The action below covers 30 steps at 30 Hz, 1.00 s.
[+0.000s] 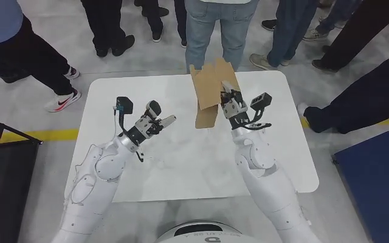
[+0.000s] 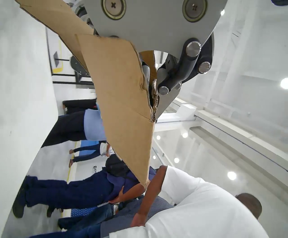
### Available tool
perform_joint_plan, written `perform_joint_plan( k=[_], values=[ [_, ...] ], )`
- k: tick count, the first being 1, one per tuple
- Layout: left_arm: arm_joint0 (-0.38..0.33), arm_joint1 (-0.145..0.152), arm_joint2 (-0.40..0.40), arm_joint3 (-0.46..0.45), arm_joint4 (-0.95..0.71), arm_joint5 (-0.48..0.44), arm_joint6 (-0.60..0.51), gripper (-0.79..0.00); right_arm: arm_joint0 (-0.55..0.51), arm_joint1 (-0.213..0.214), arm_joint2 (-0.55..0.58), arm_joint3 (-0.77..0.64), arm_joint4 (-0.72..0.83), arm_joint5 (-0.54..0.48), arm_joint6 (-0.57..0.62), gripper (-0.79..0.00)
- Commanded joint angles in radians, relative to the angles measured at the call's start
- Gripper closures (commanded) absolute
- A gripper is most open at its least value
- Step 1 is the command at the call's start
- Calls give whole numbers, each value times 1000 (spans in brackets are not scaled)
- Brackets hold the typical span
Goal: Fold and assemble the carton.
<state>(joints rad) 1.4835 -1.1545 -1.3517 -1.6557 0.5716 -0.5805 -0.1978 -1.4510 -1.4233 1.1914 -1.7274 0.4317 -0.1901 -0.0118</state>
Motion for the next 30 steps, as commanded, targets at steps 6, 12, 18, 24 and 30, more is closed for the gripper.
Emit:
perform_joint_plan(
  k=[6,12,18,24,30],
  values=[
    [0,0,0,0,1,0,0,-785,0,0,0,0,17,3,0,0],
    [4,0,-1,2,15,39,-2,-785,4,13,-3,23,-96,-38,168,0],
    [-9,0,0,28,53,126,-27,-785,-27,39,67,31,-165,-176,393,0],
    [-25,-3,30,33,4,55,-50,-785,-50,51,87,19,-269,-238,442,0],
    [-54,-8,62,32,19,56,-35,-785,-56,53,53,10,-290,-230,470,0]
  ],
)
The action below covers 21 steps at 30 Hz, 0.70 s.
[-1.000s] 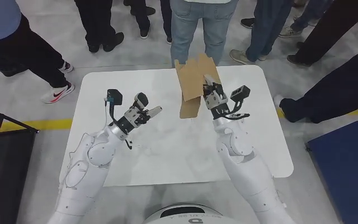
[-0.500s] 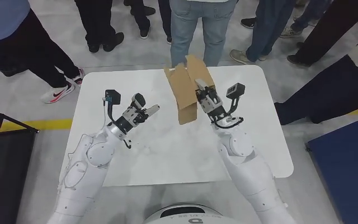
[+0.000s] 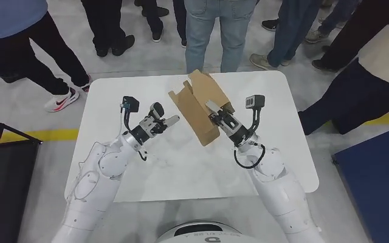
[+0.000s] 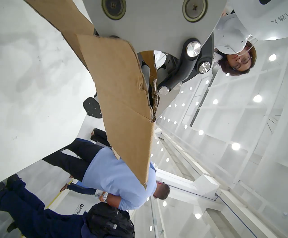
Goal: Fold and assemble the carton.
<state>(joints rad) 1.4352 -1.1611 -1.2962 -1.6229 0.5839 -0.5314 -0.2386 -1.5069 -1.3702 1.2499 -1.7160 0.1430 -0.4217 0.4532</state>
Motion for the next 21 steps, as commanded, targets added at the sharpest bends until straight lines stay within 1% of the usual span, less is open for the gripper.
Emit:
perform_joint_plan(
  k=[1,5,8,10,13,17,21],
  values=[
    [-12,-2,13,-3,18,12,12,-785,-1,1,-12,-4,-5,2,12,0],
    [-28,-7,37,-1,40,22,27,-785,-7,4,-27,-17,-14,5,32,0],
    [-35,-9,46,-2,87,54,42,-785,-16,8,-31,-30,8,10,71,0],
    [-35,-10,53,-1,86,57,52,-785,-21,11,-26,-37,7,10,85,0],
    [-35,-11,54,-2,83,48,60,-785,-25,14,-19,-43,-7,10,76,0],
    [-27,-8,37,-4,80,36,68,-785,-19,17,-11,-46,-21,14,50,0],
    [-5,-2,-8,3,58,39,74,-785,-20,20,10,-46,-17,30,17,0]
  ],
)
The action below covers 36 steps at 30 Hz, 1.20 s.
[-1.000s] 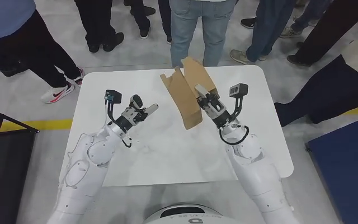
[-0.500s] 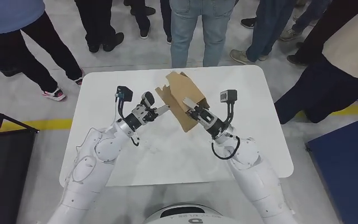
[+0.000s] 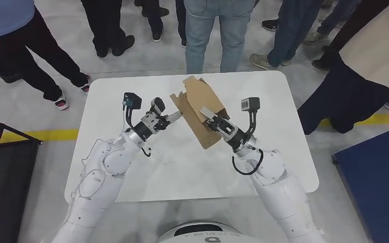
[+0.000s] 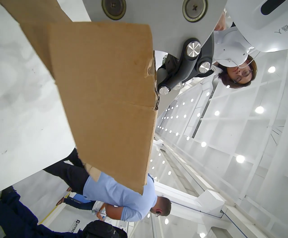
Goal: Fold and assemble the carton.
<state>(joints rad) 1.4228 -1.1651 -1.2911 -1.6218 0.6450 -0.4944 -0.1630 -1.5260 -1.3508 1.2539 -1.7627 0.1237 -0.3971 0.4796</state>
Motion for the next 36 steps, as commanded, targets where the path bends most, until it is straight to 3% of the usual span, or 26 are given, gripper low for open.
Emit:
perform_joint_plan(
  k=[1,14,18,23,32,36],
  values=[
    [15,4,-26,3,-7,4,-3,-785,0,0,6,1,3,6,-10,0],
    [22,5,-38,5,-11,17,-1,-785,-4,0,1,0,21,6,-5,0],
    [36,9,-78,6,-9,50,21,-785,-14,13,22,19,207,-66,198,0],
    [43,12,-104,6,-50,12,23,-785,5,26,36,83,520,-77,490,0],
    [39,11,-99,25,-109,-9,6,-785,100,6,-27,311,1168,165,875,0],
    [39,11,-99,25,-109,-9,6,-785,111,1,-35,334,1240,195,902,0]
  ],
)
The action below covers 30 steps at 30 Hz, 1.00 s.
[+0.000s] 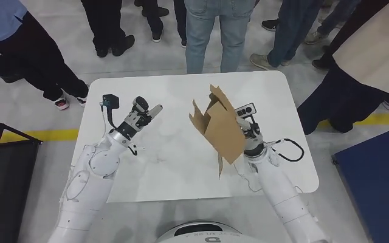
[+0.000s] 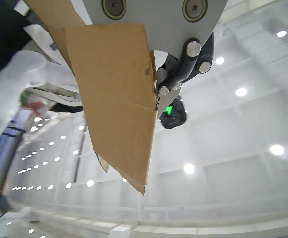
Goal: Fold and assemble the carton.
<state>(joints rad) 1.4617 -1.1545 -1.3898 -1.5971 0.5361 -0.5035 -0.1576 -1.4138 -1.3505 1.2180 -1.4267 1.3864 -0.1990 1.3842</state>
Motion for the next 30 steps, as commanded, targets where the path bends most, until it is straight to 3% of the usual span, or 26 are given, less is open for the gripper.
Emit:
perform_joint_plan(
  k=[1,8,10,13,15,19,25,30],
  values=[
    [0,0,0,0,0,0,0,-785,-1,0,1,-2,-23,-3,-3,0],
    [0,0,2,-11,8,3,2,-785,-5,-2,-9,-12,-2,25,-20,0],
    [2,-1,9,-30,7,-2,7,-785,-14,-11,-46,-22,123,146,17,0],
    [-2,-2,14,-46,-35,-15,-18,-785,-6,-33,-109,21,444,441,125,0],
    [-6,-1,11,-51,-55,-20,-40,-785,9,-43,-147,33,535,512,123,0],
    [-13,1,6,-49,-76,-24,-64,-785,14,-50,-192,35,568,528,107,0],
    [-26,0,20,-53,-103,-36,-95,-785,36,-49,-197,72,484,495,140,0],
    [-39,3,44,-158,-155,-77,-193,-785,64,-46,-182,112,295,402,152,0]
  ],
)
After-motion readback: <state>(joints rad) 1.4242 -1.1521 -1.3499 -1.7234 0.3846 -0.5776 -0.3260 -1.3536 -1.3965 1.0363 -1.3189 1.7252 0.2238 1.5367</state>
